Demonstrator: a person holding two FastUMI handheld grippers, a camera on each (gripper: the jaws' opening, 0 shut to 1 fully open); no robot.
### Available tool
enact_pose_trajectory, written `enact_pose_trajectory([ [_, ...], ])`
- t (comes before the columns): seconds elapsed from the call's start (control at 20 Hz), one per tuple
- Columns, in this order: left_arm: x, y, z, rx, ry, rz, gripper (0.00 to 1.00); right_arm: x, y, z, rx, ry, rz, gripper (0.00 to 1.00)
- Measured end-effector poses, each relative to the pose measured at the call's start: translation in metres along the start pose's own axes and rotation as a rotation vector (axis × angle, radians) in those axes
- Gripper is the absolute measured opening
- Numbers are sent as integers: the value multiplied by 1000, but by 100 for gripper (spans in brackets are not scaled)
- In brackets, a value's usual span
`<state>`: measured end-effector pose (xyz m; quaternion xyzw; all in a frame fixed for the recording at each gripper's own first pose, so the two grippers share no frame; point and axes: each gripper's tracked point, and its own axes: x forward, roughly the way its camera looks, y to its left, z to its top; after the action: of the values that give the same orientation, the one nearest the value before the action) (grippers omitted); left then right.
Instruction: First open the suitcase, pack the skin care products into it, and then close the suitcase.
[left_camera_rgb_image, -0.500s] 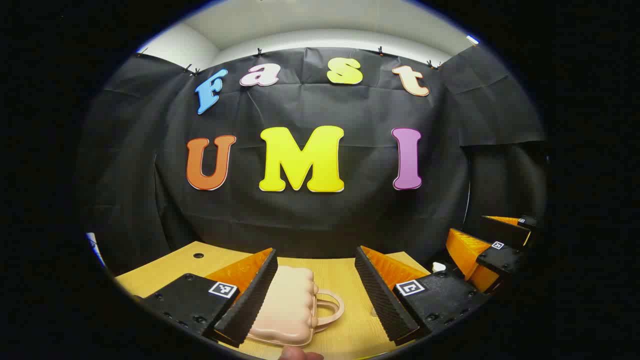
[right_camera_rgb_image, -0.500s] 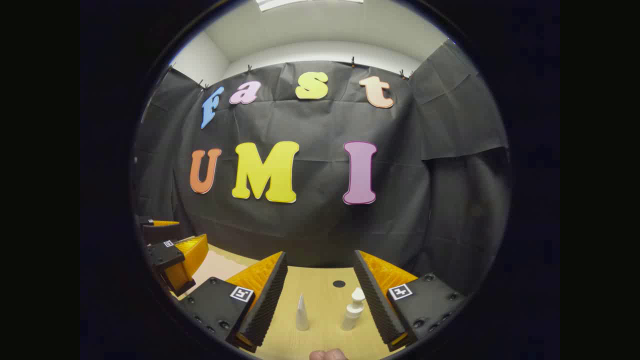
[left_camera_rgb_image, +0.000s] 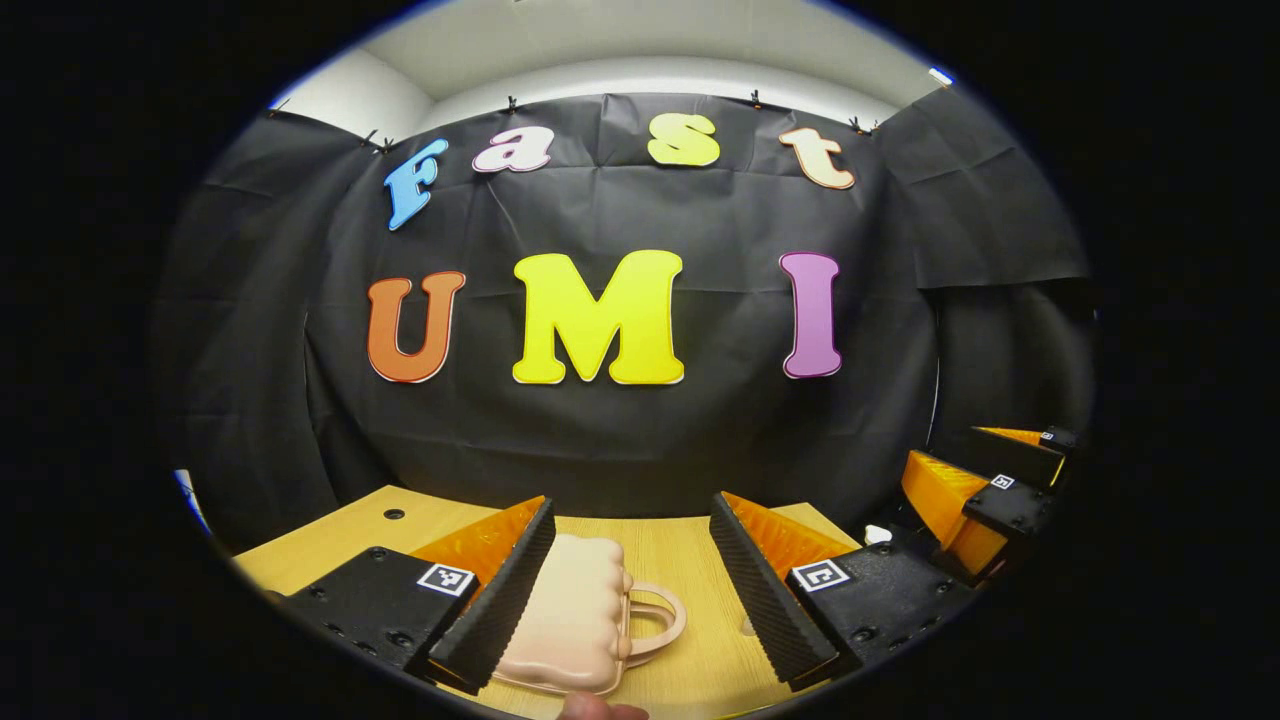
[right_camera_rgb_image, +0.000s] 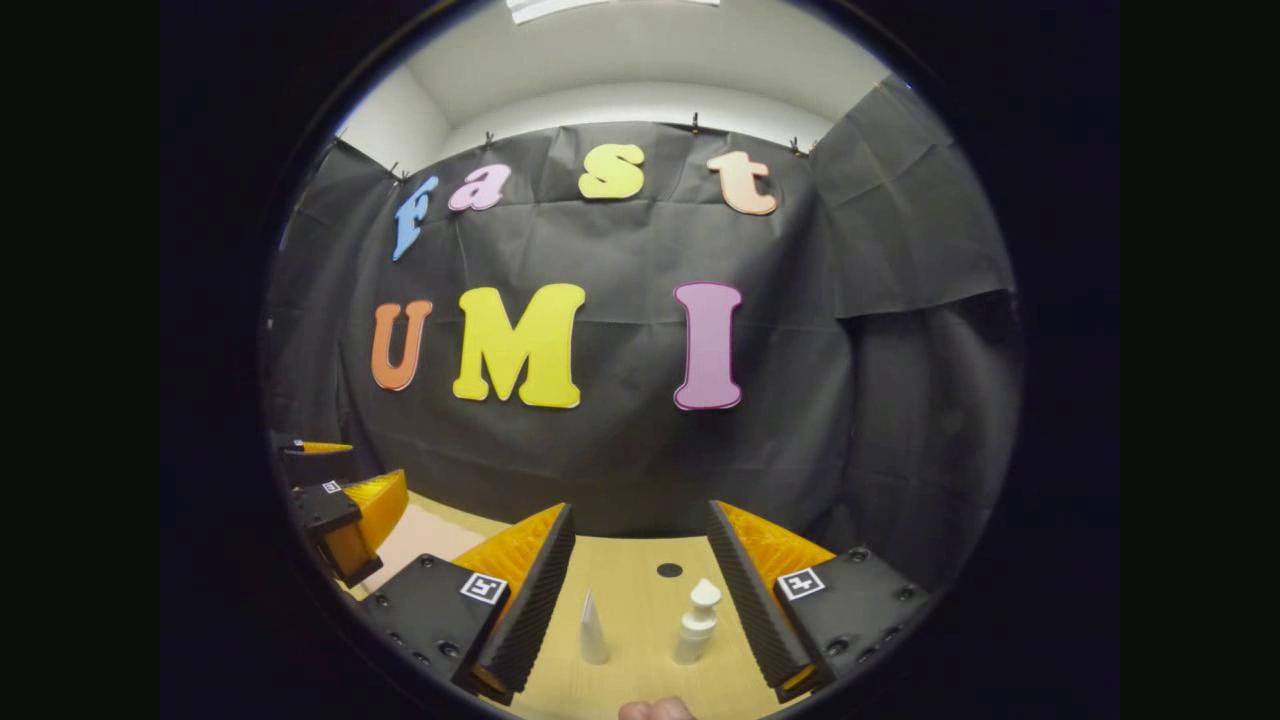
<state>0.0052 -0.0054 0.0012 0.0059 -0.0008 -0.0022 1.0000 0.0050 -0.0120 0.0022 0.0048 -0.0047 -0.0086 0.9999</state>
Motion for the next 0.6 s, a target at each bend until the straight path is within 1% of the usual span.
enact_pose_trajectory([
  [0.2, 2, -3, 3, 10, -2, -3, 99, -1, 2, 1, 7, -8, 14, 79],
  [0.4, 3, -2, 8, 22, -18, -1, 99, 2, -3, 5, 34, -17, 1, 78],
  [0.55, 4, 1, 7, 24, -16, 4, 100, 4, -3, 1, 41, -1, 0, 79],
  [0.6, 3, 1, 6, 24, -14, 5, 99, 4, -4, 0, 43, 1, 1, 79],
])
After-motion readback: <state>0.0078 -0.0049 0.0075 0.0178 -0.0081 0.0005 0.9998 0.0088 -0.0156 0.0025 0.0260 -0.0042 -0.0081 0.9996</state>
